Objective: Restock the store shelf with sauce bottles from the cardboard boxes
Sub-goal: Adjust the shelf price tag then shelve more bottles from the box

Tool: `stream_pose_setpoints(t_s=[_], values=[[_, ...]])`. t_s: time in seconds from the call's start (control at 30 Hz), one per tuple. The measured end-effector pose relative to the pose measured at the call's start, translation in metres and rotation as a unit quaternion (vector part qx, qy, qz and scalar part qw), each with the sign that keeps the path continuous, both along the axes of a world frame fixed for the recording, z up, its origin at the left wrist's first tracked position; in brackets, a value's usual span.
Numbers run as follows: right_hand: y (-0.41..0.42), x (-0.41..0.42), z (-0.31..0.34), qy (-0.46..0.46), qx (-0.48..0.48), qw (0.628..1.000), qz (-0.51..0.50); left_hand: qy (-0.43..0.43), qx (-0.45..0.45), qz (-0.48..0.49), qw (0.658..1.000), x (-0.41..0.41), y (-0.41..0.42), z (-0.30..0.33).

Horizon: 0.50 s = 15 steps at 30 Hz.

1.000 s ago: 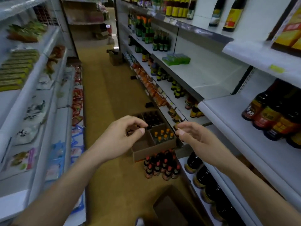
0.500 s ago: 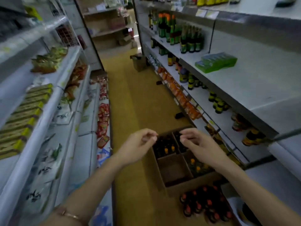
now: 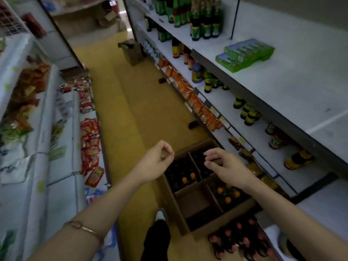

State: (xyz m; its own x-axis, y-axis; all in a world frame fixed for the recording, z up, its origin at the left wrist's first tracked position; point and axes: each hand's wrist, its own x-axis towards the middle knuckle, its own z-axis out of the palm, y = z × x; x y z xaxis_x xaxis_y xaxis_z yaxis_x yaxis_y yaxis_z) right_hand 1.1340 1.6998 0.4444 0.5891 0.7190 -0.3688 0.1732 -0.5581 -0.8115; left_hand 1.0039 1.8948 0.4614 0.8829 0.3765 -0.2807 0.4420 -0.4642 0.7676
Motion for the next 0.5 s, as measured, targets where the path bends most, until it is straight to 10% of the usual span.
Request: stream_pose_setpoints(t_s=[0.5], values=[[0.136, 0.097, -0.200, 0.052, -0.110, 0.986, -0.109, 0.021, -0.006, -0.072, 0.997, 0.143, 0.123, -0.246]])
